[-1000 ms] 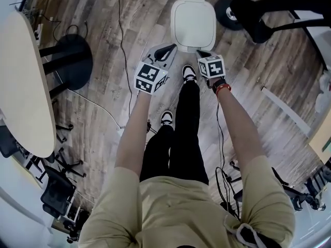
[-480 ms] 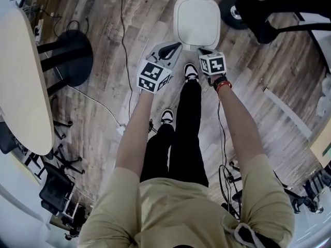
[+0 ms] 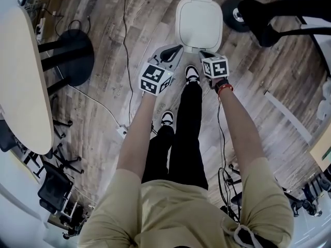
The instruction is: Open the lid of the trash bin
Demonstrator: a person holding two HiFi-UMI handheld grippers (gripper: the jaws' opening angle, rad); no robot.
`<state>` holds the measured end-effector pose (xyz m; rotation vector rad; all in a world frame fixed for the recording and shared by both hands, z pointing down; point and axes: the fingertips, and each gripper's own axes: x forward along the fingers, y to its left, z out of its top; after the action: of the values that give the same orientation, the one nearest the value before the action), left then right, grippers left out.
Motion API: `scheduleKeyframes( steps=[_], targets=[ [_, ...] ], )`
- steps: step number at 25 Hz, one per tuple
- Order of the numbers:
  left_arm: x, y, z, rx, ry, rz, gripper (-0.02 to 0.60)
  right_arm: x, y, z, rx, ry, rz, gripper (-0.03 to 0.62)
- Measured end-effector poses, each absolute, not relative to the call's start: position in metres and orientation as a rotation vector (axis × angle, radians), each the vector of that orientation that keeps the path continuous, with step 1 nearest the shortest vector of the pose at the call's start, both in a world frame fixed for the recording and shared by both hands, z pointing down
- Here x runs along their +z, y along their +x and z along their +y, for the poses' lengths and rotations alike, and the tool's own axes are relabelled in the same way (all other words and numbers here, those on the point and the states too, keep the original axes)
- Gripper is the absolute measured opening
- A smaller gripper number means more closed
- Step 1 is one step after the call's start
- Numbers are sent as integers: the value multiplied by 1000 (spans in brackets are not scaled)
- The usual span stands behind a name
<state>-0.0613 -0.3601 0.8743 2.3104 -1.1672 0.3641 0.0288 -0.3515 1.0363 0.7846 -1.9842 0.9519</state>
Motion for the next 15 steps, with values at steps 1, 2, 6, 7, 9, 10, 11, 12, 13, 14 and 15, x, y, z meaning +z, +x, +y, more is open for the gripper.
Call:
scheduleKeyframes(
  steps=[1, 2, 6, 7, 9, 10, 11, 12, 13, 14, 15],
  targets=[
    [875, -62, -360, 365, 2308, -1168, 23, 1037, 28, -351, 950, 777, -1987, 16],
    [876, -63, -359, 365, 2306, -1168, 23, 1039, 27, -350, 947, 765, -1992, 15],
    [877, -63, -359, 364, 2301, -1169, 23, 1042, 27, -348, 912, 730, -2009, 15],
    [878, -63, -358, 366, 2300, -1169, 23, 1042, 27, -348, 905, 731, -2011, 15],
    [880, -65, -356, 371, 2296, -1167, 23, 1042, 26, -348, 894, 736, -2016, 15],
    [881, -65, -355, 373, 2295, -1167, 23, 1042, 26, -348, 890, 738, -2019, 15],
    [882, -65, -354, 376, 2292, -1167, 23, 1042, 26, -348, 886, 741, -2022, 15],
    [883, -65, -353, 378, 2290, -1167, 23, 1042, 27, -349, 885, 743, -2024, 15],
    [884, -65, -352, 381, 2288, -1166, 23, 1042, 27, -349, 885, 745, -2025, 15],
    [885, -64, -351, 383, 2286, -1165, 23, 1042, 28, -349, 886, 746, -2025, 15],
    [885, -64, -350, 385, 2284, -1164, 23, 1042, 28, -349, 886, 745, -2025, 15]
  ],
)
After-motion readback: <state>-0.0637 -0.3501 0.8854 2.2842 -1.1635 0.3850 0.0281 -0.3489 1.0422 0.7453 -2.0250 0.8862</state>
